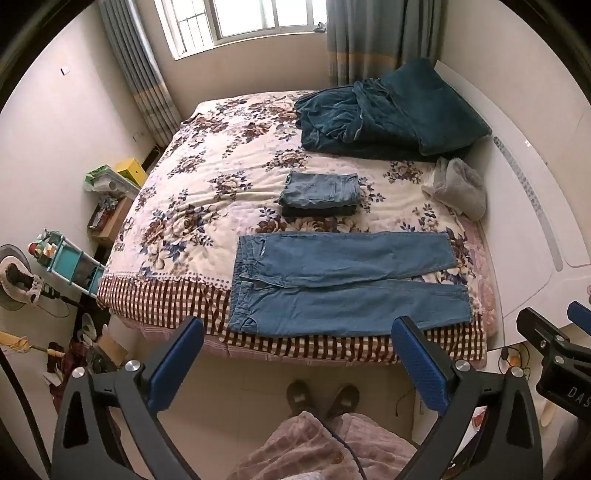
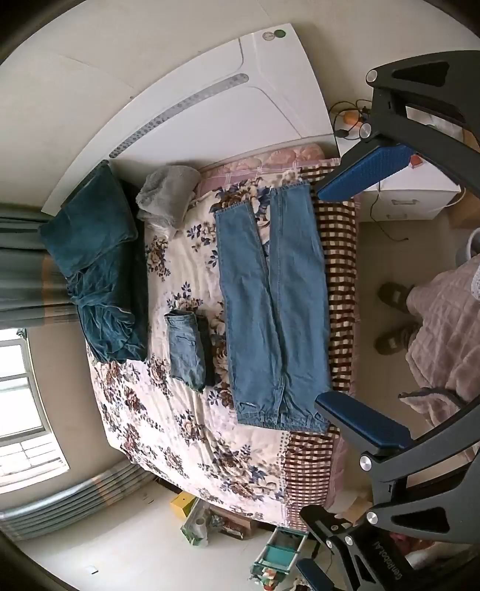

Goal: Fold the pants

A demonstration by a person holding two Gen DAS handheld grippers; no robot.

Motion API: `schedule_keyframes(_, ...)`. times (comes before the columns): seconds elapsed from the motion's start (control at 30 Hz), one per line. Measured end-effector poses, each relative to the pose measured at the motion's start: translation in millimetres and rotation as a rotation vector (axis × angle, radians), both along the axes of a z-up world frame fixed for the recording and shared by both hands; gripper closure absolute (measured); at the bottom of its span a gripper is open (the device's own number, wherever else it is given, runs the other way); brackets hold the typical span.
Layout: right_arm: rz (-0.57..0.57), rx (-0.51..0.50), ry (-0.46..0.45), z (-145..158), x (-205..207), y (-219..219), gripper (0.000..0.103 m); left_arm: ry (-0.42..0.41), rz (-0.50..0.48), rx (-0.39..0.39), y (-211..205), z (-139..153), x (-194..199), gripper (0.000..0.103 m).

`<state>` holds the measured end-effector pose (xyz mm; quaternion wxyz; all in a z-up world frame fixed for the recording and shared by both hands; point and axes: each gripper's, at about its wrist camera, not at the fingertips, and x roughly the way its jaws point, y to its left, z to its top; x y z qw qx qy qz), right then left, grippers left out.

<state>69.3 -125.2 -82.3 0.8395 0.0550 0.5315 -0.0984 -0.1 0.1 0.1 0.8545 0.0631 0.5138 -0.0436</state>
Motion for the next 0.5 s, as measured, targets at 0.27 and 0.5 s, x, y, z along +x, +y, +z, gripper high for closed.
schedule_keyframes(0.27,0.008,0.005,-0.002,2.4,-0.9,-1.9,0.000,0.000,0.003,0.007,-0.1,-0.2,0.2,0.000)
schedule_keyframes(0.5,0.014,-0.002,-0.002,0.3,-0.4,4.3,0.000,-0.004,0.004,0.007,-0.2,0.2,0.1,0.000)
